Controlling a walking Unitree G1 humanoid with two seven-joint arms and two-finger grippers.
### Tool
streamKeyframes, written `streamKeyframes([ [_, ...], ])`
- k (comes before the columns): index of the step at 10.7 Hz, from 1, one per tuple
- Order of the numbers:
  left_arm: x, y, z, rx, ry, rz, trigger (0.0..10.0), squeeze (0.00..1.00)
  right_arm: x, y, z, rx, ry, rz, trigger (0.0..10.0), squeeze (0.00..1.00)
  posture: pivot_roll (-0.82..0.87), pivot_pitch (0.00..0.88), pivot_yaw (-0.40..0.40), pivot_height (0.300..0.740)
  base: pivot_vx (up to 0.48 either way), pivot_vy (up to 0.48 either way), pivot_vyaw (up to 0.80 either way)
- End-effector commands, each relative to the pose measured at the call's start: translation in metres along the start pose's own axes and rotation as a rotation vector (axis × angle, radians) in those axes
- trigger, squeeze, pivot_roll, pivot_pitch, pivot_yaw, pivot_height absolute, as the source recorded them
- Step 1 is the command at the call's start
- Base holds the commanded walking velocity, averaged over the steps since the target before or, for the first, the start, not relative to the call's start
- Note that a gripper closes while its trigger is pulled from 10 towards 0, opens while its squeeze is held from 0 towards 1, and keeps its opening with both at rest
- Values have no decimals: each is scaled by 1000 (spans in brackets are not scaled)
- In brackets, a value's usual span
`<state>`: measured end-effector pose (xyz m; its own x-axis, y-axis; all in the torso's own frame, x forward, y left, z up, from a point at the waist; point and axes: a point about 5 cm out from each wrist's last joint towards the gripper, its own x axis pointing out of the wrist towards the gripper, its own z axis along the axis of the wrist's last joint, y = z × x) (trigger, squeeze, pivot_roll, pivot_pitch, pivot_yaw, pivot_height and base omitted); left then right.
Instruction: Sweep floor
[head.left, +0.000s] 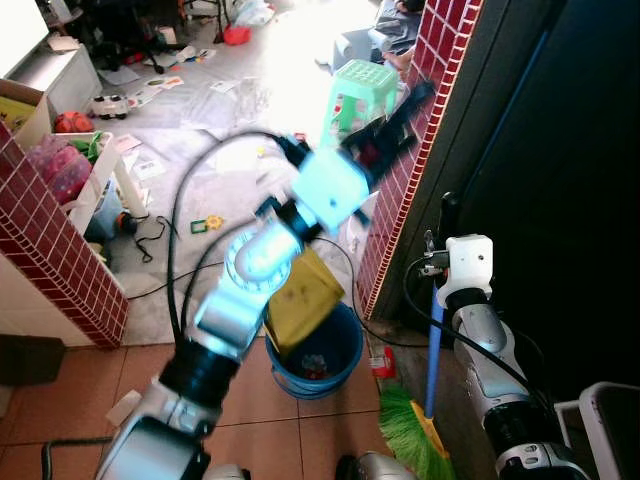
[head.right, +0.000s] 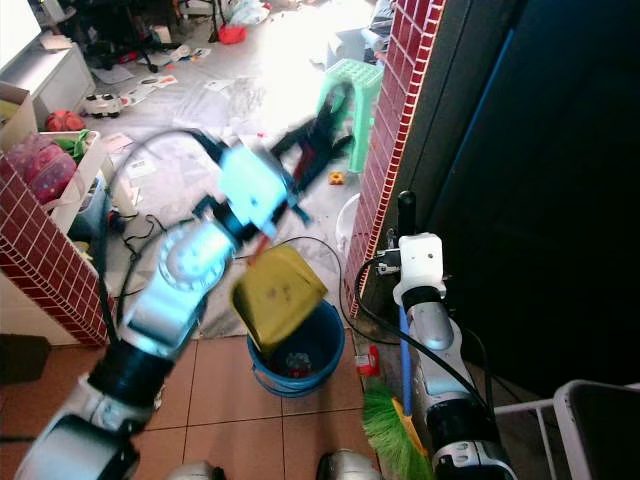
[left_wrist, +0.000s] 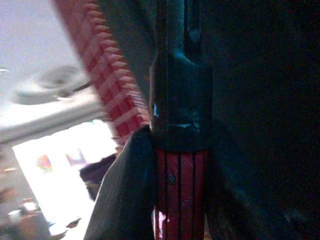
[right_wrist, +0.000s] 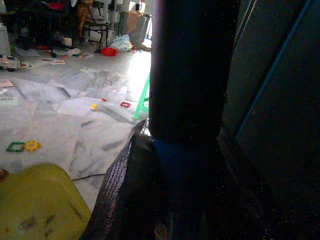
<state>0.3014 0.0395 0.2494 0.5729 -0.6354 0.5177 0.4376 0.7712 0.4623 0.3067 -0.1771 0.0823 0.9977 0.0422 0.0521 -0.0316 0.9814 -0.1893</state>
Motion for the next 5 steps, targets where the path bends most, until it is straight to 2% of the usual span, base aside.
streamKeyframes([
  [1,12,33,34,101,-144,136,10000,0,5,0,11,-14,-55,3,10000,0,-37,0,-29,740,0,0,0],
  [2,13,67,50,111,-187,310,10000,0,7,-1,21,-32,-101,7,10000,0,-33,0,-33,740,0,0,0],
  [3,13,90,64,153,-220,402,10000,0,13,-2,34,-48,-155,9,10000,0,-27,0,-37,740,0,0,0],
  [4,7,115,73,225,-212,499,10000,0,22,-5,61,-88,-259,15,10000,0,-20,0,-38,740,0,0,0],
  [5,-8,127,56,263,-111,556,10000,0,28,-6,79,-93,-320,15,10000,0,-17,0,-38,740,0,0,0],
])
